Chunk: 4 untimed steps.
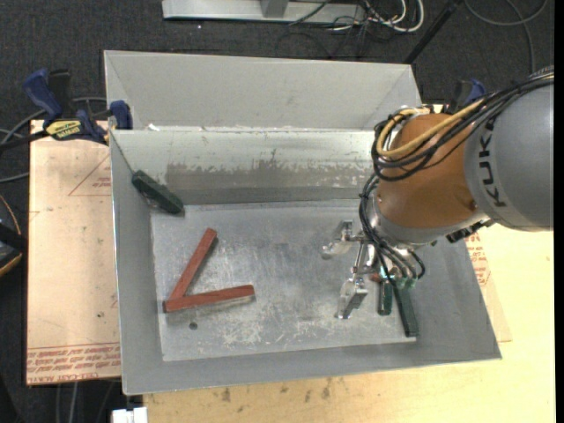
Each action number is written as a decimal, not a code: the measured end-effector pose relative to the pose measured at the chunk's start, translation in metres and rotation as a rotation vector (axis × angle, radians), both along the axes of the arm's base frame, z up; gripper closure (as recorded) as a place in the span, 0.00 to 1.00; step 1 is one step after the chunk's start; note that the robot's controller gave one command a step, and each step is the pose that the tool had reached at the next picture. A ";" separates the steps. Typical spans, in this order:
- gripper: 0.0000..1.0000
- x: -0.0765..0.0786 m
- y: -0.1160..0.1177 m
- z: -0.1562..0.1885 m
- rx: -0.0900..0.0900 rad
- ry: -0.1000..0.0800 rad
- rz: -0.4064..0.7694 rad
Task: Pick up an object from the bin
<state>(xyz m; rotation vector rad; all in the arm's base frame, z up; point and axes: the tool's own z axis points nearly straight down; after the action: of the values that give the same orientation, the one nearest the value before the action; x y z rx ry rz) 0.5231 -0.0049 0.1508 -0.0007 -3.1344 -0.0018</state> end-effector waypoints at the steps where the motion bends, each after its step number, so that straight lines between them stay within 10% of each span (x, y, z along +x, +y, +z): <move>1: 0.00 0.002 0.000 0.004 0.000 -0.007 0.000; 3: 0.00 0.031 0.070 -0.022 0.005 -0.012 0.011; 4: 1.00 0.034 0.117 -0.073 0.001 -0.022 0.156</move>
Offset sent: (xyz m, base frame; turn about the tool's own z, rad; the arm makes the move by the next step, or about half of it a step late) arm 0.0217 0.1579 -0.0017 0.0810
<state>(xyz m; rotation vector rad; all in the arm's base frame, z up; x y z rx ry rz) 0.5567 0.1118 0.0783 0.2456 -3.1471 -0.0031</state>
